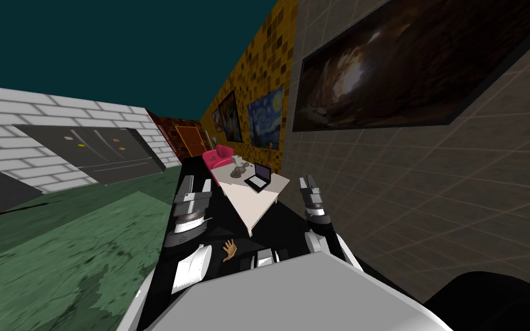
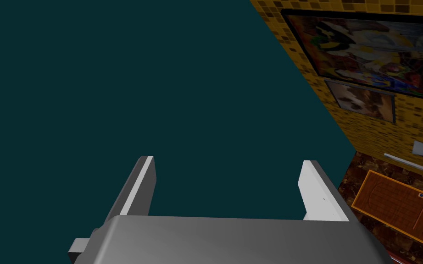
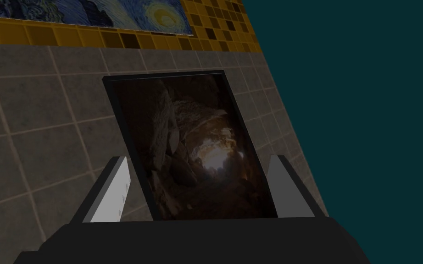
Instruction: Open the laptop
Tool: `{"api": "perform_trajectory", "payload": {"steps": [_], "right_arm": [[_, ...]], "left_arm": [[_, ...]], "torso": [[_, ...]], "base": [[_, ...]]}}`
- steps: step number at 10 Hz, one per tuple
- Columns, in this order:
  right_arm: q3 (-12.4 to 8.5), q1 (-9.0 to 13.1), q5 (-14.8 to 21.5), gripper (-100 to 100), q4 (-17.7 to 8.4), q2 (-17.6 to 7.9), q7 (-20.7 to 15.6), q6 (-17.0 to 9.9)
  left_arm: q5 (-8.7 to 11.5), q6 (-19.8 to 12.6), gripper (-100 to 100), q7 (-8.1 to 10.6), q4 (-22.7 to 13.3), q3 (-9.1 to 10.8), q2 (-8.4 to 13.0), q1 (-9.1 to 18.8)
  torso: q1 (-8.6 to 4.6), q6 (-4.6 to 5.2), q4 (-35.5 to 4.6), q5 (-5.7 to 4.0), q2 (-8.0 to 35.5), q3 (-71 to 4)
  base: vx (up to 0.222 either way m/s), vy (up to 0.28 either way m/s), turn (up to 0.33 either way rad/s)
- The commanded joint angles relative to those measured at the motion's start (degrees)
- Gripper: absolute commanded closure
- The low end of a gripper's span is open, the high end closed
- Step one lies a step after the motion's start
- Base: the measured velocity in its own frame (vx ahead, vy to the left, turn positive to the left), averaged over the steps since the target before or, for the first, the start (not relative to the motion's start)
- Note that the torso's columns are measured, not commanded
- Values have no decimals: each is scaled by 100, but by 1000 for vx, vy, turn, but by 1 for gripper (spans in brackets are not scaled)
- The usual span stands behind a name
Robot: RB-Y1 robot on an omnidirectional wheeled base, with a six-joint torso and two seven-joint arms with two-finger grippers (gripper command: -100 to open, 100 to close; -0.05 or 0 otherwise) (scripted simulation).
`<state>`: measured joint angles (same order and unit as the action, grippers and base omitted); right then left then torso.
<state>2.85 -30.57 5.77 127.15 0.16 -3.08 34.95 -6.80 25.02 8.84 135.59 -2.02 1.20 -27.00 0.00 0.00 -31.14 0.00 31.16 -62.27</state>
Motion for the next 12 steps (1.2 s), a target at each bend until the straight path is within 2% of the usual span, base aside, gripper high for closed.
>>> {"api": "perform_trajectory", "payload": {"steps": [1,2,3,6,7,9,12], "right_arm": [[0,0,0,0,0,0,0,0],[-20,39,-113,-100,-34,-253,67,-28],[-41,77,-228,-100,-68,-412,135,-56],[-144,261,-737,-100,-224,-790,463,-189],[-144,261,-784,-100,-224,-790,463,-189],[-238,430,-1173,-100,-369,-971,768,-314],[-291,526,-1597,-100,-453,-1047,941,-386]], "left_arm": [[0,0,0,0,0,0,0,0],[0,0,0,0,0,0,0,0],[0,0,0,0,-2,0,0,0],[0,-1,0,0,-3,0,0,-1],[0,-1,0,0,-3,0,0,-1],[0,-1,0,0,-3,0,0,-1],[0,-1,0,0,-3,0,0,-1]], "torso": [[0,0,-423,0,423,-846],[0,0,-846,0,846,-1692],[-2,-1,-1035,0,1039,-2087],[-1,0,-1112,0,1111,-2229],[-1,0,-1114,0,1112,-2230],[2,-1,-1114,1,1113,-2230],[1,-1,-1114,0,1111,-2231]], "base": [[0,0,0],[5,-3,43],[1,-9,73],[-2,-16,101],[0,-16,49],[-4,-17,124],[-1,-15,80]]}}
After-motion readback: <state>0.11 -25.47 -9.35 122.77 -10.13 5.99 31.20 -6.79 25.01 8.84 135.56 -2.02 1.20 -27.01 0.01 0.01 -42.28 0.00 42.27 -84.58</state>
